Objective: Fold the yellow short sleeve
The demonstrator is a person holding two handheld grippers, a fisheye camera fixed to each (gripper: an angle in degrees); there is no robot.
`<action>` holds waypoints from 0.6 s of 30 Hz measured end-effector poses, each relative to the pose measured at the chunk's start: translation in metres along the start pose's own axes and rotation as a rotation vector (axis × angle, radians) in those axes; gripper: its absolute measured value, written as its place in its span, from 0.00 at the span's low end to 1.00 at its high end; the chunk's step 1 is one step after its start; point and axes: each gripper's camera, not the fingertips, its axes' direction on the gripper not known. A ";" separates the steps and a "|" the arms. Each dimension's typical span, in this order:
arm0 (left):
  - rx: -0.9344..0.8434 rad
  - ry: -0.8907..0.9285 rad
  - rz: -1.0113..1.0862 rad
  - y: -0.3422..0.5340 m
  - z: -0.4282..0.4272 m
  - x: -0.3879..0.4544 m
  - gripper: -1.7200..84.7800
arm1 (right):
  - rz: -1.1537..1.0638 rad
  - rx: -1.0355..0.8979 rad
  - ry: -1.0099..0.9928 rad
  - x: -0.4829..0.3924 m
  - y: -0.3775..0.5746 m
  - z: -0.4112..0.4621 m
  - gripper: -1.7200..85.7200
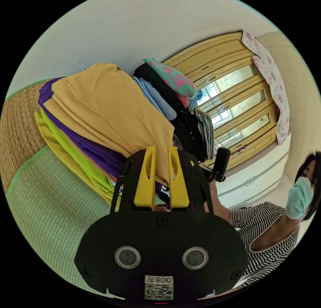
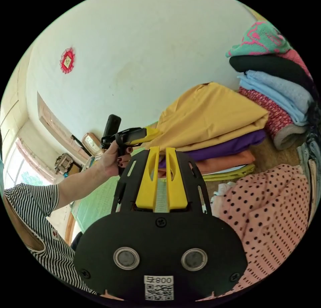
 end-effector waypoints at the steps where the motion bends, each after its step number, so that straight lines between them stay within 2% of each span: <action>1: 0.000 -0.016 0.019 0.001 0.004 0.003 0.10 | 0.005 0.053 0.074 0.008 -0.006 -0.020 0.08; 6: -0.043 -0.194 0.193 0.015 0.044 0.033 0.13 | 0.142 0.148 0.226 0.074 -0.043 -0.067 0.11; 9: -0.102 -0.333 0.272 0.023 0.072 0.045 0.13 | 0.249 0.130 0.185 0.112 -0.062 -0.069 0.11; 13: -0.090 -0.444 0.353 0.038 0.091 0.061 0.13 | 0.314 0.113 0.114 0.137 -0.076 -0.063 0.10; 15: -0.183 -0.619 0.403 0.046 0.117 0.064 0.10 | 0.325 0.080 0.109 0.142 -0.082 -0.057 0.08; 18: -0.203 -0.684 0.426 0.054 0.129 0.062 0.05 | 0.332 0.072 0.079 0.144 -0.086 -0.060 0.06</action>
